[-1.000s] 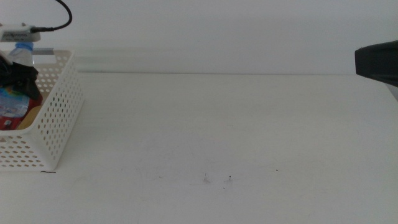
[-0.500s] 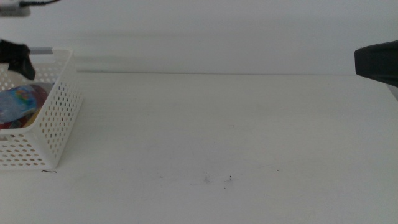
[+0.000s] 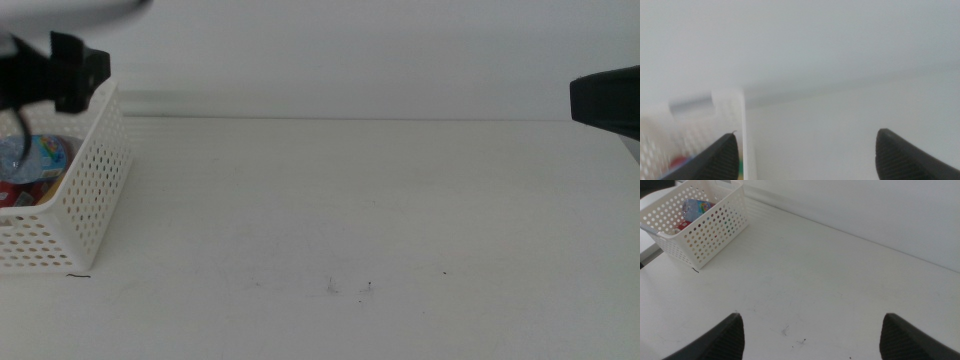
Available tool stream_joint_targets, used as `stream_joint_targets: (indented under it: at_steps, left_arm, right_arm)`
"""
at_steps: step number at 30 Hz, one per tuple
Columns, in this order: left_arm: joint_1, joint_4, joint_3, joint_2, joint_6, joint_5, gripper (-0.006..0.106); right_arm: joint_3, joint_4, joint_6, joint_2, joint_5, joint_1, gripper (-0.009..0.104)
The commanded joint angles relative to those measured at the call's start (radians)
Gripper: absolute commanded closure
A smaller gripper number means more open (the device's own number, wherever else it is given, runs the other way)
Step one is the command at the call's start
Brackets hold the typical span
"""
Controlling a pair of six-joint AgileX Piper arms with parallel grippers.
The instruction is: Use arms to grab the bottles and put them into the dustbin to the left of the table.
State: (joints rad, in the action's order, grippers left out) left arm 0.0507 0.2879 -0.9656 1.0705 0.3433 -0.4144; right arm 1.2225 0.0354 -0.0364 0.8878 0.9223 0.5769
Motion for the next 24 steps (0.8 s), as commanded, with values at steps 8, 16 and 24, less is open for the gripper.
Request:
stream_joint_targets:
  at_steps: [8, 16, 24]
  left_arm:
    - [0.056, 0.019, 0.294, -0.318, -0.048, 0.281, 0.007]
    - [0.058, 0.008, 0.296, -0.348, -0.06, 0.233, 0.007]
    - [0.058, -0.114, 0.296, -0.348, -0.225, 0.227, 0.007]
  right_arm:
    - [0.008, -0.002, 0.007, -0.001, -0.003, 0.002, 0.004]
    - [0.008, -0.002, 0.007, -0.001, -0.003, 0.002, 0.004]
    - [0.008, -0.002, 0.007, -0.001, -0.003, 0.002, 0.004]
